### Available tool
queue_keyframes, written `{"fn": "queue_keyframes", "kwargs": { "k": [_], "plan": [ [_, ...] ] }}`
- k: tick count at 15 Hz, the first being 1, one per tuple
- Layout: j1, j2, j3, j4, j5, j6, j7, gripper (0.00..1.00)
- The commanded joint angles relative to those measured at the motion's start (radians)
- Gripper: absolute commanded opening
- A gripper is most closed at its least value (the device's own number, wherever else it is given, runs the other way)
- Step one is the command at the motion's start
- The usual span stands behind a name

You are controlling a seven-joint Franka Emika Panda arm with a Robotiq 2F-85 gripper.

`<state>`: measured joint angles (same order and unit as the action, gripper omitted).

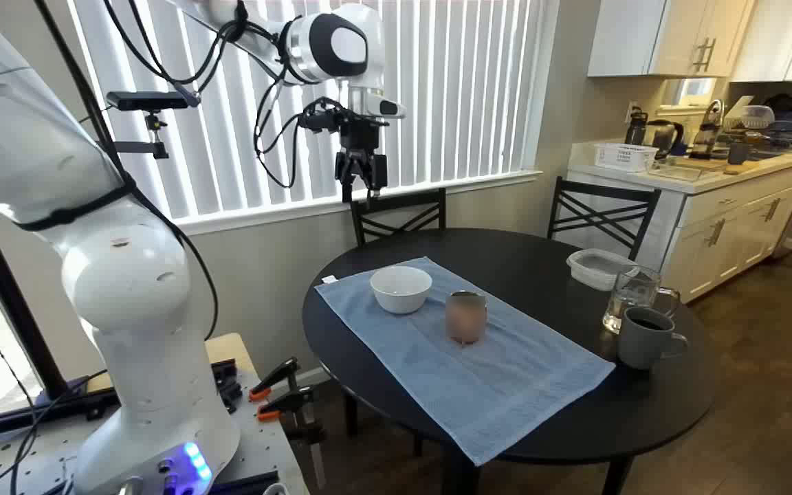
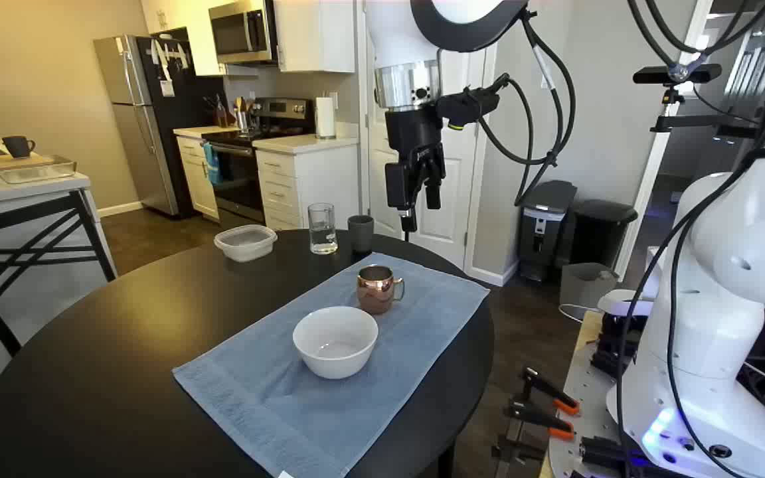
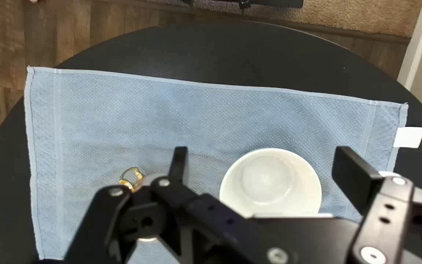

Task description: Transfer the contents of the cup into the white bowl

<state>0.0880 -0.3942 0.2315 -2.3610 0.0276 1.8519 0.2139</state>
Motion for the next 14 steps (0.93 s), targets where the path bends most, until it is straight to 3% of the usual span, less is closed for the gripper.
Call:
{"fn": "queue_keyframes", "kwargs": {
  "k": [1, 9, 11, 14],
  "plan": [
    [0.017, 0.002, -0.015, 0.002, -0.006, -0.002, 0.005, 1.0],
    [0.017, 0.002, -0.015, 0.002, -0.006, -0.002, 0.005, 1.0],
    [0.037, -0.024, -0.034, -0.027, 0.026, 0.021, -0.057, 1.0],
    [0.072, -0.088, -0.087, -0.137, 0.033, 0.087, -0.255, 1.0]
  ]
}}
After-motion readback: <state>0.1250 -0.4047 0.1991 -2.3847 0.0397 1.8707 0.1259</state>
